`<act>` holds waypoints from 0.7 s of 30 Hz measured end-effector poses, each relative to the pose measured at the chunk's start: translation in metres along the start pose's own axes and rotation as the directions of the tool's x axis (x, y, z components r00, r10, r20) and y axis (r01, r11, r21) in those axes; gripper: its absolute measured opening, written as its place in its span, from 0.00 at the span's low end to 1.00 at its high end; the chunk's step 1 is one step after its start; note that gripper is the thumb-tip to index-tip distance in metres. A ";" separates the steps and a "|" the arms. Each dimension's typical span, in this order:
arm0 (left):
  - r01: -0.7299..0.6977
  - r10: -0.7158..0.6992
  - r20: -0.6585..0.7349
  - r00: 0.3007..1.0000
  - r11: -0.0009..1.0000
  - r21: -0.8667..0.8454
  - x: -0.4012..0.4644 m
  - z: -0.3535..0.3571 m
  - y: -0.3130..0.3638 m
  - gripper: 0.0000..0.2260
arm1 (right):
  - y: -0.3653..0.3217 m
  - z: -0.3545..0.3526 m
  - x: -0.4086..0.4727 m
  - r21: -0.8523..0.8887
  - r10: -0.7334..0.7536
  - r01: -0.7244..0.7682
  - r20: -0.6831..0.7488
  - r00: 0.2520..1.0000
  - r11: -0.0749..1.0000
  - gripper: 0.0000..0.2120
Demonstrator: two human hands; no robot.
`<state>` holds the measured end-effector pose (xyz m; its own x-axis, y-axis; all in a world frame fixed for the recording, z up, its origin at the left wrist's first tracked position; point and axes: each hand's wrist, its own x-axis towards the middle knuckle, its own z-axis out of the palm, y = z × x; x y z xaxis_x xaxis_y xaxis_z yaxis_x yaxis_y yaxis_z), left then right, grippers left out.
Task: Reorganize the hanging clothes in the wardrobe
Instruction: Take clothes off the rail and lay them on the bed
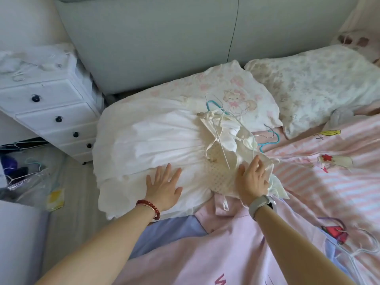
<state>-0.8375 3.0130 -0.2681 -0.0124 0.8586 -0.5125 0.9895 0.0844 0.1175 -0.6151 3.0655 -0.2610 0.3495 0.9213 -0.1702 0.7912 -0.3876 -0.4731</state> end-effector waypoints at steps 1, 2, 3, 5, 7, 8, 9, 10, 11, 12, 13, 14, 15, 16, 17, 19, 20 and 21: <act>-0.001 0.001 0.013 1.000 1.000 0.014 0.002 0.001 -0.001 0.26 | 0.002 0.001 -0.002 -0.040 -0.019 0.019 -0.017 1.000 0.999 0.27; -0.005 0.005 0.017 1.000 1.000 0.022 0.002 0.001 -0.002 0.25 | 0.003 0.002 -0.004 -0.080 -0.044 0.042 -0.022 0.999 0.996 0.27; -0.011 0.011 0.009 1.000 1.000 0.025 0.001 0.000 -0.003 0.25 | 0.003 0.001 -0.006 -0.114 -0.068 0.067 -0.009 0.998 0.991 0.27; -0.019 0.020 -0.028 0.999 1.000 0.023 -0.004 -0.006 -0.006 0.25 | 0.001 -0.002 -0.014 -0.155 -0.120 0.123 0.029 0.992 0.980 0.26; -0.009 0.010 -0.091 0.996 1.000 0.015 -0.015 -0.016 -0.008 0.25 | -0.004 -0.008 -0.027 -0.159 -0.193 0.197 0.044 0.980 0.967 0.26; -0.003 0.003 -0.130 0.991 1.000 0.000 -0.025 -0.021 -0.009 0.25 | -0.009 -0.011 -0.036 -0.151 -0.232 0.238 0.053 0.971 0.959 0.26; 0.001 -0.007 -0.175 0.984 1.000 -0.031 -0.036 -0.027 -0.009 0.25 | -0.014 -0.015 -0.047 -0.143 -0.269 0.276 0.068 0.961 0.951 0.26; 0.002 -0.019 -0.224 0.974 0.997 -0.077 -0.049 -0.032 -0.010 0.24 | -0.019 -0.019 -0.059 -0.138 -0.304 0.313 0.083 0.949 0.940 0.26; 0.002 -0.039 -0.270 0.962 0.991 -0.134 -0.064 -0.036 -0.010 0.24 | -0.024 -0.023 -0.073 -0.138 -0.337 0.349 0.101 0.936 0.927 0.26; 0.003 -0.064 -0.311 0.948 0.981 -0.194 -0.081 -0.040 -0.009 0.23 | -0.028 -0.027 -0.089 -0.134 -0.368 0.382 0.118 0.922 0.914 0.25; -0.001 -0.086 -0.344 0.935 0.969 -0.246 -0.099 -0.041 -0.008 0.22 | -0.032 -0.032 -0.105 -0.124 -0.397 0.413 0.134 0.908 0.902 0.25; -0.003 -0.104 -0.367 0.925 0.960 -0.279 -0.118 -0.041 -0.008 0.22 | -0.034 -0.037 -0.122 -0.113 -0.424 0.441 0.149 0.893 0.890 0.24; 0.002 -0.120 -0.383 0.916 0.955 -0.296 -0.137 -0.039 -0.008 0.21 | -0.036 -0.043 -0.140 -0.106 -0.448 0.467 0.164 0.879 0.878 0.23; 0.012 -0.138 -0.403 0.905 0.954 -0.299 -0.157 -0.035 -0.010 0.21 | -0.037 -0.048 -0.157 -0.101 -0.473 0.494 0.176 0.863 0.864 0.23; 0.026 -0.151 -0.433 0.889 0.959 -0.281 -0.177 -0.030 -0.012 0.21 | -0.036 -0.052 -0.175 -0.095 -0.499 0.521 0.187 0.846 0.848 0.22; 0.043 -0.116 -0.483 0.868 0.986 -0.158 -0.221 -0.017 -0.017 0.20 | -0.031 -0.061 -0.213 -0.075 -0.528 0.550 0.200 0.825 0.831 0.21; 0.033 -0.079 -0.494 0.866 0.994 -0.102 -0.245 -0.007 -0.019 0.20 | -0.027 -0.064 -0.234 -0.065 -0.534 0.556 0.209 0.819 0.828 0.20; 0.018 -0.053 -0.494 0.868 0.997 -0.076 -0.270 0.004 -0.022 0.20 | -0.023 -0.066 -0.257 -0.060 -0.542 0.566 0.221 0.811 0.822 0.19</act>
<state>-0.8555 2.7777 -0.1356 -0.1343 0.9905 -0.0304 0.9753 0.1375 0.1728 -0.6900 2.8358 -0.1489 -0.2562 0.9639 -0.0723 0.8784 0.2009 -0.4336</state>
